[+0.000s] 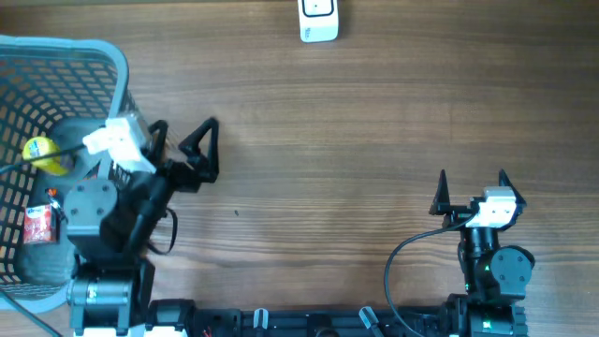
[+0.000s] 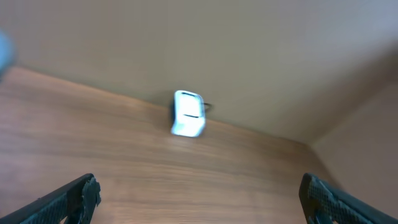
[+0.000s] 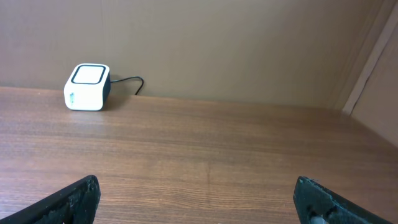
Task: Scan the item barcode
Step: 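Reach the left gripper into the basket and grasp the yellow-capped bottle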
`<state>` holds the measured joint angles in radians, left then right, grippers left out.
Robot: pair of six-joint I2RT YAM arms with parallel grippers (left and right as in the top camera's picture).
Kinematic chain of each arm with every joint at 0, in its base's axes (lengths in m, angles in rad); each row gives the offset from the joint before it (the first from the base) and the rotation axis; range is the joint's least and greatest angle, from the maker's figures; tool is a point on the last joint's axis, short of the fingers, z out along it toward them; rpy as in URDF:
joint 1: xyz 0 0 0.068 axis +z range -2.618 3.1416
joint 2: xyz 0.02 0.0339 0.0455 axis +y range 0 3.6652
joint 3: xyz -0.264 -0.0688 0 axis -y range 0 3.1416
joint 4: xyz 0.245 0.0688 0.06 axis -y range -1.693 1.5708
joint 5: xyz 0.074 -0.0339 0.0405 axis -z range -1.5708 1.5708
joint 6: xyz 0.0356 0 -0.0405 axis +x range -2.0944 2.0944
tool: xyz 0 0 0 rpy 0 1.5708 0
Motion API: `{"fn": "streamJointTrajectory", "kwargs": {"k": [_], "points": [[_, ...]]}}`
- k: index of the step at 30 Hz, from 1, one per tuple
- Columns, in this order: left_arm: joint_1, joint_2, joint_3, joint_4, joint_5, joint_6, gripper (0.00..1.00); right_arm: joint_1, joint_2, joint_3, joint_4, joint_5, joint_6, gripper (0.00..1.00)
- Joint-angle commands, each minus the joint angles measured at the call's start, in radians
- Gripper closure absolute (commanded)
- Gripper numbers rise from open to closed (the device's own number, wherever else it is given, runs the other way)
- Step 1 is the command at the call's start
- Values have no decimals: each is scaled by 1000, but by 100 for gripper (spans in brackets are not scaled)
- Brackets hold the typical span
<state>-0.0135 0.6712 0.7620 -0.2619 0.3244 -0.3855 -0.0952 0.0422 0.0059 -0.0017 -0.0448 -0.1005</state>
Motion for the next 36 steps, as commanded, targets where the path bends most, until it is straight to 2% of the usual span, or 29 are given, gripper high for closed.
{"fn": "streamJointTrajectory", "kwargs": {"k": [1, 2, 3, 8, 11, 14, 17, 22, 24, 27, 31, 36], "points": [[5, 54, 18, 56, 106, -103, 0, -2, 2, -1, 2, -13, 15, 0], [5, 72, 19, 84, 130, -130, 0, -2, 2, -1, 2, -13, 15, 0], [5, 95, 37, 91, 178, -70, 0, -2, 2, -1, 2, -13, 15, 0], [5, 179, 206, -72, 179, 25, 0, -2, 2, -1, 2, -13, 15, 0], [5, 259, 402, -196, 171, 102, 0, -2, 2, -1, 2, -13, 15, 0], [5, 351, 639, -348, 125, 117, 0, -2, 2, -1, 2, -13, 14, 0], [5, 444, 883, -531, -41, 116, 0, -2, 2, -1, 2, -13, 15, 0], [6, 598, 1240, -811, -503, 115, 0, -2, 2, -1, 2, -13, 14, 0], [14, 653, 1326, -883, -676, 88, 0, -2, 2, -1, 2, -13, 15, 0], [52, 694, 1346, -909, -780, 85, 0, -2, 2, -1, 2, -13, 15, 0], [132, 731, 1345, -974, -833, -44, 0, -2, 2, -1, 2, -13, 15, 0], [351, 828, 1323, -1124, -797, -256, 0, -2, 2, -1, 2, -13, 15, 0]]}}
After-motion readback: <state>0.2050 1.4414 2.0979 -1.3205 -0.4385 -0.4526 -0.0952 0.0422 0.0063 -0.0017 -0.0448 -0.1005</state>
